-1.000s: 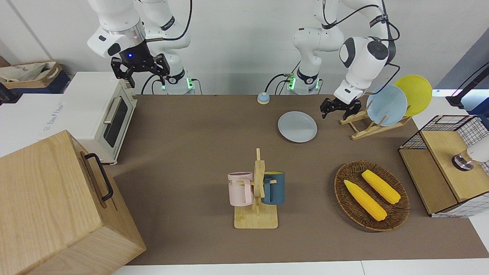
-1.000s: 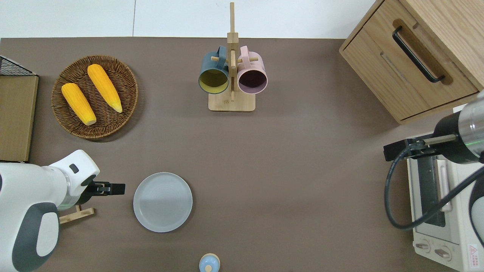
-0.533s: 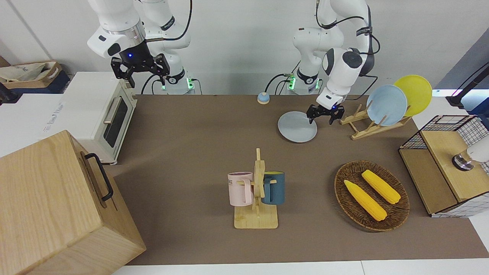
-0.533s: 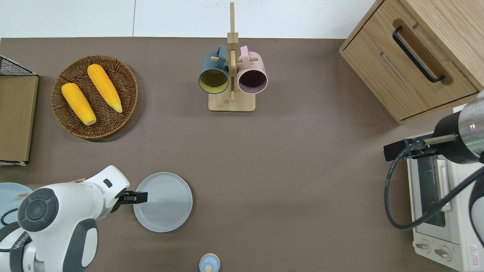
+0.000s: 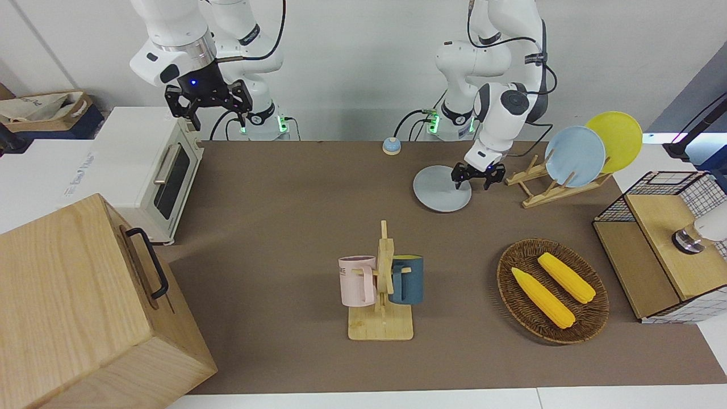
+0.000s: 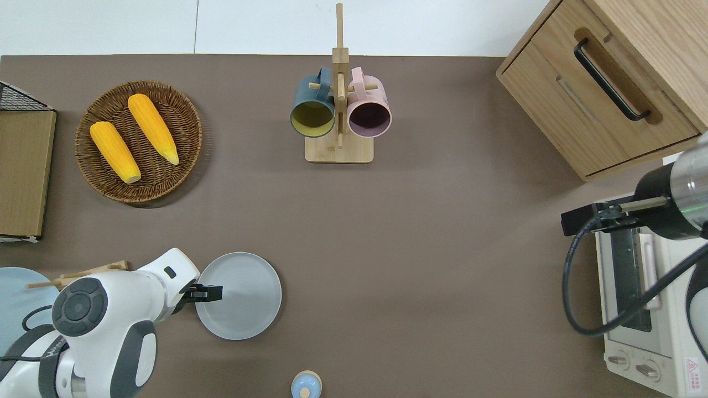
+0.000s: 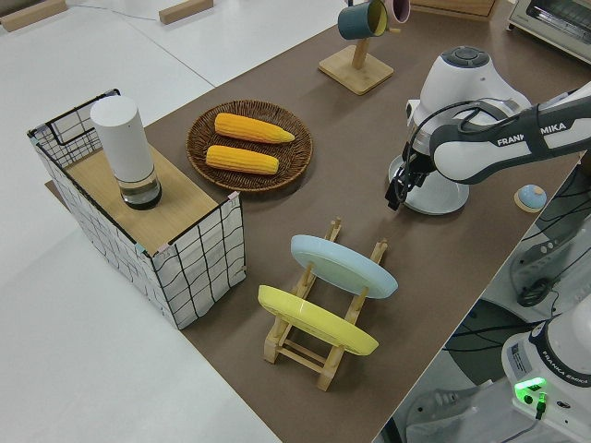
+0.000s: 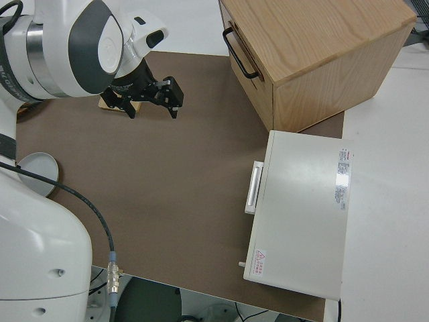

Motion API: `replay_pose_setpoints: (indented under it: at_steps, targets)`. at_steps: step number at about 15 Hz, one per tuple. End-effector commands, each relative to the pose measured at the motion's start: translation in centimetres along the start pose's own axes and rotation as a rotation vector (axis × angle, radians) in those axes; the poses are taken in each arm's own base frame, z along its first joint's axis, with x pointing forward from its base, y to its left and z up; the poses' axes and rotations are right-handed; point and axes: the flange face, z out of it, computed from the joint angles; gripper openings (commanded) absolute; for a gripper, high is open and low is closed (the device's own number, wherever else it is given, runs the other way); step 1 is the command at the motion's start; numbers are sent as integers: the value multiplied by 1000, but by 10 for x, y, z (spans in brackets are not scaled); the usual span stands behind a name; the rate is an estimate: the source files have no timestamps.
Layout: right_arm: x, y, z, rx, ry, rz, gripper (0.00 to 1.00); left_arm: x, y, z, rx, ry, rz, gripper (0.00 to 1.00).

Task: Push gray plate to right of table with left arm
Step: 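Push the gray plate with the left gripper toward the toaster oven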

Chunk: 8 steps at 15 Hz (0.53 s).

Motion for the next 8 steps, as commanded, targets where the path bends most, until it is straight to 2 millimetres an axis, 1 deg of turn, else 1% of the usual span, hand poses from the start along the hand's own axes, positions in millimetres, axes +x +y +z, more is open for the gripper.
replay_pose_setpoints:
  at_steps: [1, 2, 3, 5, 7, 8]
  targets:
    - [-4, 2, -3, 7, -5, 3, 983, -3, 6, 11, -4, 1, -2, 931]
    - [-4, 3, -3, 8, -4, 3, 983, -2, 6, 13, -4, 1, -3, 690]
    - [-4, 2, -3, 7, -5, 1, 983, -2, 5, 12, -4, 2, -5, 485]
    - [-4, 2, -3, 7, -4, 3, 983, -2, 5, 13, -5, 1, -6, 150]
    - [-4, 2, -3, 7, -5, 1, 983, -2, 4, 13, -5, 1, -6, 38]
    - [-4, 2, -3, 7, -4, 3, 983, -2, 4, 13, -4, -1, -6, 14]
